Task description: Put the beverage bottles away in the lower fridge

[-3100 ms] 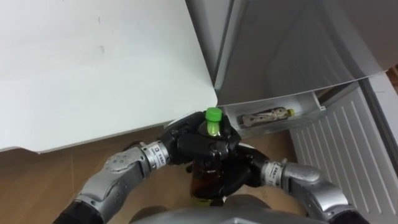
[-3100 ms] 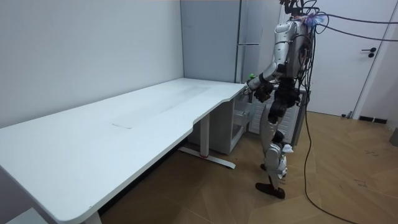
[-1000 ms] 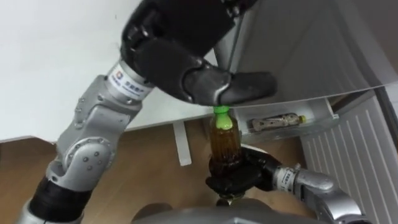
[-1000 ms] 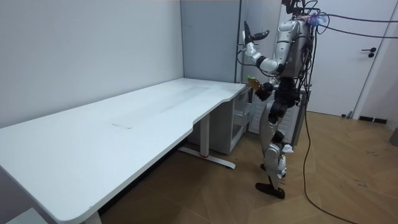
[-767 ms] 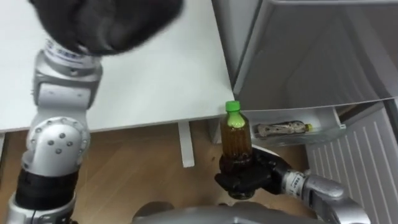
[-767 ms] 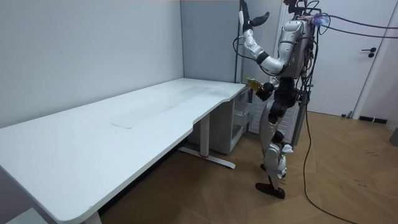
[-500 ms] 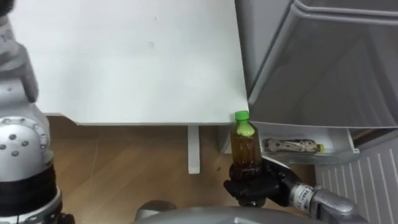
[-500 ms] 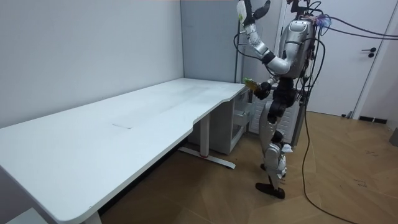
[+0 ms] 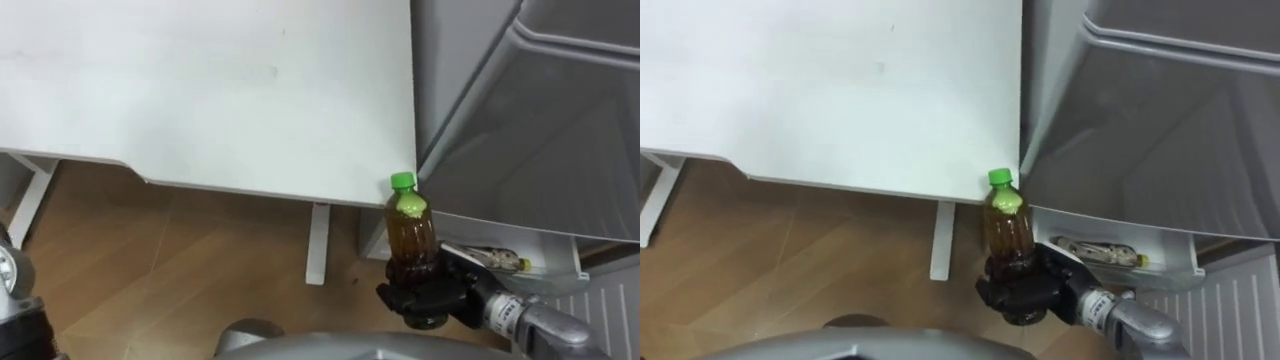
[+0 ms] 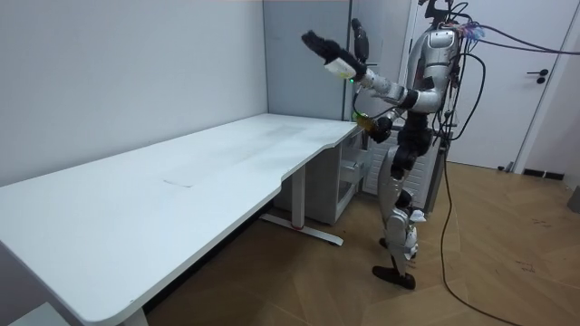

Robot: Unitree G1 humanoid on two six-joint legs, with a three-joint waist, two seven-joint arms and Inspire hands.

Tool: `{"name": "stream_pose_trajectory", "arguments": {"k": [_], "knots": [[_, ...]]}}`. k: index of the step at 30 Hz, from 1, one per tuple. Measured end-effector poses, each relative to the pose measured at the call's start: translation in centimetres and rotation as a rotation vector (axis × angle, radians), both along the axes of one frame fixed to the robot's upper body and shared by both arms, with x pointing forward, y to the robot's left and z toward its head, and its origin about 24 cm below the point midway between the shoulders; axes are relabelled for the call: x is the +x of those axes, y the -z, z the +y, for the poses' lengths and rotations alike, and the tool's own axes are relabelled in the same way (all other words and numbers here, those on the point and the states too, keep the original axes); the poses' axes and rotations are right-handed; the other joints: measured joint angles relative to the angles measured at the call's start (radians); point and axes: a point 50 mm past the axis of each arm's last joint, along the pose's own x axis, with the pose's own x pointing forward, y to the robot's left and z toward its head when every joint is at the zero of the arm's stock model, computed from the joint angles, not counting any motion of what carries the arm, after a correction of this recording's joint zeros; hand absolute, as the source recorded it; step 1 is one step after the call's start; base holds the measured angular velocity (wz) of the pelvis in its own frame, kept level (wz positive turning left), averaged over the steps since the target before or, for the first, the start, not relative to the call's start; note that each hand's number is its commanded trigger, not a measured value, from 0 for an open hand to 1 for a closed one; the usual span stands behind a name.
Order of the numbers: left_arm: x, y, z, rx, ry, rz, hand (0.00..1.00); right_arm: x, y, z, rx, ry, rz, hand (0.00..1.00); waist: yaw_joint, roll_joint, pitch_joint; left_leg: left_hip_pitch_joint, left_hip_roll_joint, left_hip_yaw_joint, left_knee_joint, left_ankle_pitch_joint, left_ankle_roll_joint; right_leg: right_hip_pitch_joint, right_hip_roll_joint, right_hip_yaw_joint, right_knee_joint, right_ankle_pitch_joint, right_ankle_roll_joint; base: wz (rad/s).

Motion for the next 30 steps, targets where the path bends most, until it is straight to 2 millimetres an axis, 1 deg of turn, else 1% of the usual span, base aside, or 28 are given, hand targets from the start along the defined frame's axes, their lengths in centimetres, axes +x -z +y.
{"name": "stream_pose_trajectory", "arguments": {"k": [1,3,4,6,7,9,10,12,14,16,18,19,21,22,24,25,27,28,30], "knots": [[-0.3,1.0,0.2,-0.030,-0.012,0.048,0.00,0.0,0.0,0.0,-0.002,0.004,0.001,1.00,0.000,0.000,0.0003,0.000,0.000,0.000,-0.001,0.000,0.000,0.000,0.000,-0.001,0.000,0.000,0.000,0.00],[-1.4,5.3,0.7,-0.157,-0.061,0.236,0.00,0.0,0.0,0.1,-0.007,0.000,0.003,1.00,-0.002,0.001,0.0004,0.002,0.001,0.000,-0.002,0.001,-0.001,0.001,0.000,-0.005,-0.001,-0.002,-0.003,0.00],[-1.8,6.3,0.8,-0.185,-0.072,0.283,0.00,0.0,0.0,0.2,-0.007,-0.002,0.004,1.00,-0.003,0.001,0.0004,0.003,0.001,0.000,-0.001,0.001,-0.002,0.002,0.001,-0.004,-0.001,-0.002,-0.003,0.00],[-3.4,9.8,0.4,-0.289,-0.100,0.458,0.00,0.0,0.0,0.3,-0.004,-0.006,0.004,1.00,-0.006,0.001,0.0004,0.003,0.002,0.002,-0.001,0.002,-0.003,-0.001,0.002,-0.004,-0.002,-0.002,-0.003,0.00],[-3.8,10.5,0.2,-0.313,-0.106,0.491,0.00,0.0,0.0,0.3,-0.003,-0.007,0.004,1.00,-0.007,0.000,0.0002,0.003,0.002,0.003,-0.001,0.002,-0.003,-0.002,0.002,-0.004,-0.002,-0.002,-0.003,0.00],[-5.1,12.9,-0.6,-0.380,-0.115,0.610,0.00,0.0,0.1,0.3,-0.002,-0.008,0.006,1.00,-0.009,0.000,0.0004,0.003,0.003,0.003,-0.004,0.002,-0.003,0.000,0.002,-0.004,-0.003,-0.002,-0.003,0.00],[-5.5,13.5,-0.8,-0.395,-0.116,0.638,0.00,0.0,0.1,0.3,-0.002,-0.007,0.006,1.00,-0.009,0.000,0.0004,0.004,0.003,0.003,-0.005,0.002,-0.003,0.000,0.002,-0.004,-0.003,-0.002,-0.003,-0.03],[-7.1,15.5,-1.5,-0.454,-0.124,0.750,0.00,0.1,0.1,0.5,-0.001,-0.009,0.004,1.00,-0.010,0.000,0.0003,0.003,0.003,0.009,-0.010,0.003,-0.004,-0.005,0.003,0.002,-0.003,-0.003,-0.003,-0.08],[-8.3,16.4,-1.9,-0.494,-0.138,0.818,0.00,0.1,0.1,0.7,-0.004,-0.011,0.004,1.00,-0.009,0.000,0.0002,0.003,0.003,0.013,-0.011,0.003,-0.004,-0.009,0.003,0.003,-0.003,-0.003,-0.003,-0.06],[-9.6,17.1,-2.1,-0.492,-0.150,0.902,0.00,0.1,0.2,0.8,-0.001,-0.011,0.004,1.00,-0.013,-0.003,-0.0008,0.003,0.004,0.015,-0.011,0.003,-0.004,-0.010,0.004,0.004,-0.002,-0.002,-0.004,-0.02],[-11.9,18.5,-2.7,-0.467,-0.143,1.056,0.00,0.1,0.3,1.0,0.001,-0.007,0.012,1.00,-0.021,-0.003,-0.0007,0.009,0.004,0.016,-0.014,0.003,-0.004,-0.005,0.006,0.009,-0.005,-0.001,-0.005,-0.02],[-12.5,18.9,-2.9,-0.459,-0.134,1.109,0.00,0.1,0.4,1.1,0.003,-0.005,0.017,1.00,-0.022,-0.003,-0.0005,0.014,0.004,0.018,-0.017,0.003,-0.004,-0.003,0.006,0.010,-0.004,-0.001,-0.005,-0.08],[-14.8,20.7,-4.4,-0.422,-0.059,1.319,0.00,0.0,0.6,1.8,0.019,-0.003,0.030,1.00,-0.025,-0.006,-0.0008,0.025,0.006,0.032,-0.031,0.003,-0.004,0.002,0.009,0.026,-0.004,-0.001,-0.005,-0.17],[-15.5,21.1,-4.8,-0.407,-0.031,1.377,0.00,0.1,0.6,2.0,0.025,-0.005,0.030,1.00,-0.028,-0.008,0.0003,0.028,0.006,0.036,-0.032,0.003,-0.004,0.003,0.010,0.029,-0.006,-0.001,-0.005,-0.13],[-17.5,22.4,-6.5,-0.237,0.155,1.636,0.00,0.0,1.1,2.3,0.045,0.000,0.046,1.00,-0.047,-0.009,0.0015,0.034,0.008,0.040,-0.034,0.003,-0.004,0.024,0.015,0.032,-0.030,0.009,-0.003,0.02],[-18.0,22.7,-7.0,-0.183,0.213,1.692,0.00,0.1,1.2,2.4,0.049,0.000,0.046,1.00,-0.052,-0.010,0.0015,0.034,0.009,0.040,-0.034,0.003,-0.004,0.026,0.016,0.032,-0.038,0.011,-0.002,0.08],[-19.0,23.3,-8.1,0.007,0.440,1.835,0.00,0.4,1.2,2.6,0.056,-0.007,0.032,1.00,-0.080,-0.011,0.0022,0.026,0.008,0.035,-0.030,0.003,-0.004,0.023,0.016,0.029,-0.039,0.013,-0.002,0.06],[-19.1,23.3,-8.3,0.054,0.491,1.856,0.00,0.5,1.2,2.6,0.054,-0.007,0.028,1.00,-0.087,-0.010,0.0018,0.022,0.008,0.034,-0.028,0.003,-0.004,0.020,0.016,0.029,-0.039,0.013,-0.002,0.06],[-18.8,23.5,-8.8,0.230,0.662,1.902,0.00,0.9,0.9,2.6,0.032,-0.011,0.005,1.00,-0.119,-0.008,0.0021,0.008,0.007,0.029,-0.025,0.003,-0.004,0.016,0.016,0.028,-0.037,0.014,-0.003,0.05]]}}
